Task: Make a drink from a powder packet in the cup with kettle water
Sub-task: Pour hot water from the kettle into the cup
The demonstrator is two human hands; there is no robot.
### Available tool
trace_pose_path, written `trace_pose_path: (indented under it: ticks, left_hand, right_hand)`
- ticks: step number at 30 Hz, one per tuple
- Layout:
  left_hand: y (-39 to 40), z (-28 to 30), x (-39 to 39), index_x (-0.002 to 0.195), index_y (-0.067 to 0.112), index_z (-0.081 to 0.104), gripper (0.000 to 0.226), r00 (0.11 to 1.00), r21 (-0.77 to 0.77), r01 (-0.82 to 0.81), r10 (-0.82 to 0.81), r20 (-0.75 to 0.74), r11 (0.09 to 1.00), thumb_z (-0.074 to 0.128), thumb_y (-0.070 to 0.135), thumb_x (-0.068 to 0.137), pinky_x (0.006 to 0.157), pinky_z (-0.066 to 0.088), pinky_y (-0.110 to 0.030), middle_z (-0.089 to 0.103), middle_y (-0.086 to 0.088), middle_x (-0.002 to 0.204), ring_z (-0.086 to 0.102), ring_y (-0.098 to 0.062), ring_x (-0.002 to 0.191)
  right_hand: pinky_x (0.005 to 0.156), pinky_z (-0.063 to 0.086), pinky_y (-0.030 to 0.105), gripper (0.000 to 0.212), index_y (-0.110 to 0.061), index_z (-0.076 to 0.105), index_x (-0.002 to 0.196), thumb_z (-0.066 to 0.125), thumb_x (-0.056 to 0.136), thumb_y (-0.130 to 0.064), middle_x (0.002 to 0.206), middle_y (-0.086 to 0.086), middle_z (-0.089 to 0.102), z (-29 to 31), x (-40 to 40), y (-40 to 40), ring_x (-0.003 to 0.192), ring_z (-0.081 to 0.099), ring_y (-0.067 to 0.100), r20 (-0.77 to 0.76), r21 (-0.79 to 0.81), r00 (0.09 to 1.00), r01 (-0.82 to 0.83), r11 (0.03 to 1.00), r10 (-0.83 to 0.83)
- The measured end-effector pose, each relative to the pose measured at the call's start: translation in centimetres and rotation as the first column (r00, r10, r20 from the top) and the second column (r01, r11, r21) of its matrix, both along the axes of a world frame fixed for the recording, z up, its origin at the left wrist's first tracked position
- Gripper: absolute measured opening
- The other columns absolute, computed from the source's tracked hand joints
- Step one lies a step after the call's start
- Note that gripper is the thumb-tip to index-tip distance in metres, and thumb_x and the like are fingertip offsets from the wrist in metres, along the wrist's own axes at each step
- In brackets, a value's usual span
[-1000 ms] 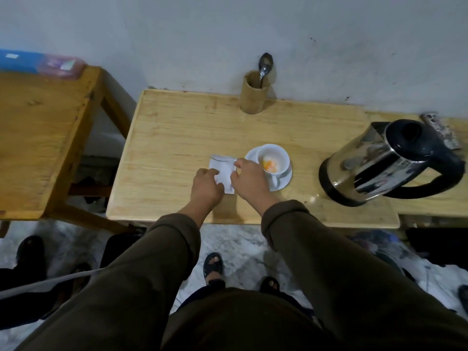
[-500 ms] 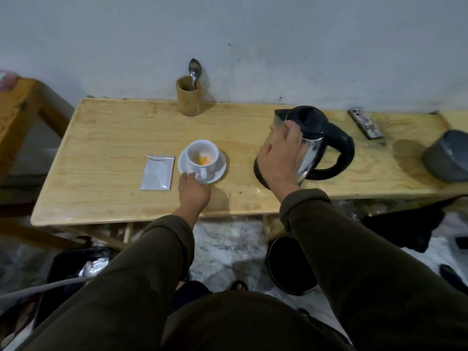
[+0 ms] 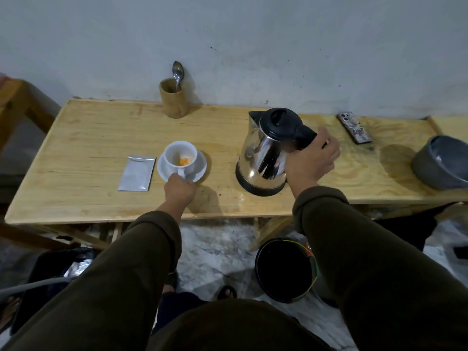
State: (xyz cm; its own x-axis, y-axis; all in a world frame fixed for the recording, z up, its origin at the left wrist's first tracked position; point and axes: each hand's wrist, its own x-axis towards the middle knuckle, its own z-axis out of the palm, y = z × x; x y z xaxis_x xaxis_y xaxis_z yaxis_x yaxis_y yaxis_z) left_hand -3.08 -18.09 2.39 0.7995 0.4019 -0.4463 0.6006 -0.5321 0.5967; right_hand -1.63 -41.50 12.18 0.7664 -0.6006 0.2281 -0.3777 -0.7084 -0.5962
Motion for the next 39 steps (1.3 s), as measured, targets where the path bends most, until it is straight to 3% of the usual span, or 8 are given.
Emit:
trace_pose_path:
  ticks: [4, 7, 18, 28, 31, 34, 39]
  left_hand:
    - [0.4, -0.3, 0.5, 0.131, 0.001, 0.044, 0.043, 1.000, 0.039, 0.006, -0.005, -0.029, 0.999, 0.043, 0.024, 0.095, 0.098, 0.041, -0.042, 0.052, -0.026, 0.131, 0.049, -0.041, 0.122]
    - [0.7, -0.7, 0.6, 0.128, -0.001, 0.046, 0.041, 0.999, 0.072, 0.028, -0.026, -0.029, 0.997, 0.039, 0.023, 0.096, 0.099, 0.039, -0.041, 0.054, -0.027, 0.130, 0.050, -0.042, 0.121]
    - [1.0, -1.3, 0.7, 0.121, -0.003, 0.051, 0.043, 0.993, 0.185, 0.112, -0.114, 0.000, 0.976, 0.031, 0.028, 0.101, 0.095, 0.041, -0.039, 0.061, -0.025, 0.121, 0.056, -0.042, 0.115]
    - [1.7, -1.0, 0.8, 0.122, -0.002, 0.053, 0.044, 0.990, 0.173, 0.144, -0.143, -0.016, 0.974, 0.029, 0.029, 0.101, 0.098, 0.040, -0.038, 0.060, -0.025, 0.124, 0.054, -0.041, 0.117]
    - [1.8, -0.9, 0.9, 0.123, -0.001, 0.053, 0.044, 0.988, 0.175, 0.155, -0.151, -0.037, 0.972, 0.029, 0.028, 0.102, 0.099, 0.040, -0.038, 0.059, -0.025, 0.125, 0.053, -0.041, 0.118]
    - [2.0, -1.1, 1.1, 0.122, -0.001, 0.054, 0.044, 0.986, 0.174, 0.169, -0.165, -0.038, 0.970, 0.028, 0.027, 0.101, 0.098, 0.040, -0.039, 0.060, -0.024, 0.124, 0.055, -0.040, 0.117]
    - [2.3, -1.3, 1.4, 0.121, 0.000, 0.056, 0.043, 0.983, 0.174, 0.182, -0.177, -0.043, 0.968, 0.030, 0.028, 0.101, 0.097, 0.042, -0.038, 0.062, -0.022, 0.123, 0.056, -0.038, 0.116]
  right_hand:
    - [0.101, 0.044, 0.050, 0.041, -0.011, 0.047, 0.115, 0.060, 0.077, -0.003, 0.128, 0.014, 0.049, -0.2, 1.1, -2.4, 0.120, 0.047, 0.035, -0.034, 0.353, 0.991, 0.134, 0.926, -0.131]
    - [0.094, 0.050, 0.048, 0.030, -0.009, 0.053, 0.109, 0.056, 0.080, -0.001, 0.121, 0.016, 0.056, -0.3, 1.6, -3.1, 0.109, 0.056, 0.037, -0.070, 0.423, 0.989, 0.149, 0.894, -0.131]
    - [0.080, 0.047, 0.036, 0.021, -0.005, 0.056, 0.097, 0.052, 0.077, 0.003, 0.109, 0.019, 0.059, -0.6, 1.5, -3.1, 0.094, 0.058, 0.035, 0.033, 0.290, 0.999, 0.015, 0.957, -0.026]
    - [0.075, 0.039, 0.030, 0.025, -0.003, 0.055, 0.097, 0.051, 0.074, 0.007, 0.109, 0.019, 0.056, 2.1, 3.0, -1.0, 0.099, 0.053, 0.034, 0.046, 0.082, 0.987, -0.161, 0.984, 0.157]
    - [0.075, 0.041, 0.035, 0.025, -0.004, 0.055, 0.097, 0.054, 0.074, 0.004, 0.108, 0.018, 0.055, 3.1, 3.7, -0.1, 0.099, 0.052, 0.035, 0.017, -0.016, 0.966, -0.258, 0.966, 0.258]
    - [0.086, 0.044, 0.047, 0.024, -0.005, 0.055, 0.096, 0.054, 0.073, 0.003, 0.105, 0.018, 0.055, 3.9, 4.2, 1.0, 0.100, 0.050, 0.037, -0.013, -0.098, 0.945, -0.326, 0.940, 0.327]
    - [0.087, 0.040, 0.044, 0.023, -0.005, 0.054, 0.095, 0.053, 0.074, 0.005, 0.103, 0.017, 0.054, 4.8, 4.7, 2.8, 0.100, 0.048, 0.035, -0.057, -0.172, 0.925, -0.380, 0.909, 0.376]
